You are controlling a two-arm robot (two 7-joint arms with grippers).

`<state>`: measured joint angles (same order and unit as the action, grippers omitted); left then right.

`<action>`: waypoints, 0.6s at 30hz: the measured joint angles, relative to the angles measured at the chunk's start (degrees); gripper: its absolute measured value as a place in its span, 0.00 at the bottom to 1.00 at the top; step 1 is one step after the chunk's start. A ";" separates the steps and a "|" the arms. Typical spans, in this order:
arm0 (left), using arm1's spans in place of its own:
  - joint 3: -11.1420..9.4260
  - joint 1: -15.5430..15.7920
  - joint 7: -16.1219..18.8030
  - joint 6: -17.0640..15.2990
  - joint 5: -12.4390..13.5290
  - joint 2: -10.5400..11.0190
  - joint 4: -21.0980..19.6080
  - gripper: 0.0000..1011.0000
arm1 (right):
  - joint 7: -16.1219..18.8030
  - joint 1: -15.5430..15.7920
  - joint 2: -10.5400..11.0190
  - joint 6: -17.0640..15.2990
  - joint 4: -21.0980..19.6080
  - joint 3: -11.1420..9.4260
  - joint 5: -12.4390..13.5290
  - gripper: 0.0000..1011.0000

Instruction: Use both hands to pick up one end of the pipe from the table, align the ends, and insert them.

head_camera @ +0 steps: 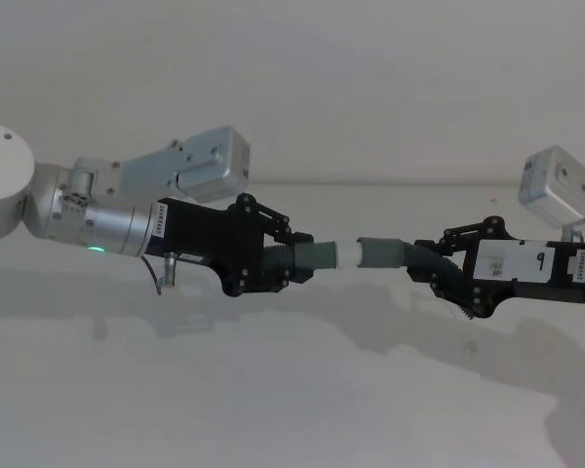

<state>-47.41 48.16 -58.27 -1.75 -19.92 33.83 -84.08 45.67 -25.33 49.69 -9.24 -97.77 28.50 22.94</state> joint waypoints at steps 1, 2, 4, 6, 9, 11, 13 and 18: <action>-0.04 0.05 -0.05 0.02 -0.01 0.00 0.04 0.36 | 0.00 -0.12 -0.04 0.00 0.11 0.12 0.03 0.28; -0.14 0.16 -0.14 0.05 -0.02 0.01 0.14 0.36 | 0.00 -0.16 -0.06 0.00 0.14 0.15 0.04 0.28; -0.22 0.23 -0.20 0.08 -0.03 0.01 0.20 0.36 | 0.00 -0.25 -0.11 0.00 0.23 0.23 0.07 0.28; -0.31 0.35 -0.31 0.12 -0.05 0.02 0.30 0.36 | 0.00 -0.38 -0.15 0.00 0.36 0.35 0.11 0.28; -0.43 0.46 -0.43 0.15 -0.07 0.02 0.40 0.36 | 0.00 -0.51 -0.19 0.01 0.47 0.45 0.15 0.28; -0.47 0.52 -0.46 0.16 -0.08 0.02 0.44 0.36 | 0.01 -0.58 -0.22 0.02 0.55 0.53 0.18 0.28; -0.52 0.58 -0.52 0.17 -0.09 0.02 0.49 0.36 | 0.01 -0.64 -0.24 0.02 0.59 0.57 0.19 0.28; -0.62 0.71 -0.63 0.20 -0.10 0.02 0.60 0.36 | 0.02 -0.74 -0.28 0.05 0.69 0.66 0.22 0.28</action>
<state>-48.04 48.87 -58.90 -1.55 -20.02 33.85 -83.48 45.70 -26.07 49.41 -9.20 -97.08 29.16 23.16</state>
